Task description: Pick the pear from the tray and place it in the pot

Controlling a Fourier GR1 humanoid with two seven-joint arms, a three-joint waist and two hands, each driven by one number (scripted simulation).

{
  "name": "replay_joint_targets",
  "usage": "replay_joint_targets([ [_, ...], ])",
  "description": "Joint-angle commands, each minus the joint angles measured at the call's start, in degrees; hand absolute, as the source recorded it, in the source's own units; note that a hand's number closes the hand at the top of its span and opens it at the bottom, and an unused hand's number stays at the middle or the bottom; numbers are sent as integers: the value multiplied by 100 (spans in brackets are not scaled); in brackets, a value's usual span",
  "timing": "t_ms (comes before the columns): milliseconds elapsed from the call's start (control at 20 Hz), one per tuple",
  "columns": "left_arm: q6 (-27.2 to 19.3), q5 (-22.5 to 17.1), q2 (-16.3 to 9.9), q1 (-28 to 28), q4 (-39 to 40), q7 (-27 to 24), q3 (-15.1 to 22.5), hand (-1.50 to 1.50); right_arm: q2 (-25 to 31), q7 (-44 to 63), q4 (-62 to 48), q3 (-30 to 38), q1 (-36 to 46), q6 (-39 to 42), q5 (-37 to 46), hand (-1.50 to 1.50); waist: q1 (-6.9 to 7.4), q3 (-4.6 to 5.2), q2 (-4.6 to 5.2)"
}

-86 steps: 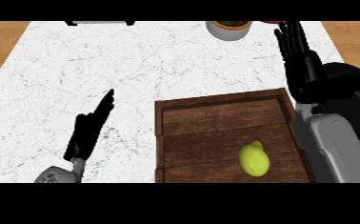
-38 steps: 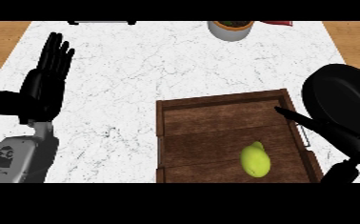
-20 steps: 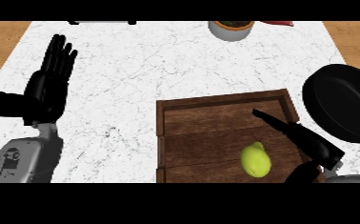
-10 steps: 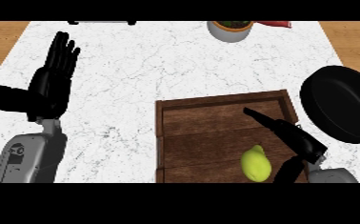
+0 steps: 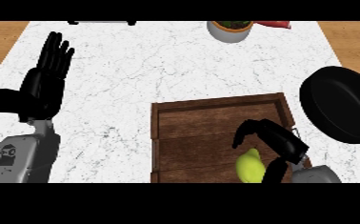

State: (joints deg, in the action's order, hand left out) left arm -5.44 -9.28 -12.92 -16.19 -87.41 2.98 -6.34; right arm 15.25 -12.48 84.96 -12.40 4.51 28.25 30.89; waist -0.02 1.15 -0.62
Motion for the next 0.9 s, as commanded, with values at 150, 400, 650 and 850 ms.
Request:
replay_joint_targets([
  [150,-131,135,80,-144,-92,260,81,0,-450,246,442,-327,-303,-224,284,150,-31,-114,54],
  [400,124,-38,-16,-75,57,40,-108,0,-268,246,683,-53,-418,-690,680,150,-42,-113,56],
  [650,77,-8,2,155,-94,-5,-161,0,-162,931,1695,670,-738,-349,151,150,-65,-110,47],
  [850,-1,95,105,-24,-138,118,37,0,-1154,2523,1703,-626,101,-1727,2398,150,30,-92,37],
])
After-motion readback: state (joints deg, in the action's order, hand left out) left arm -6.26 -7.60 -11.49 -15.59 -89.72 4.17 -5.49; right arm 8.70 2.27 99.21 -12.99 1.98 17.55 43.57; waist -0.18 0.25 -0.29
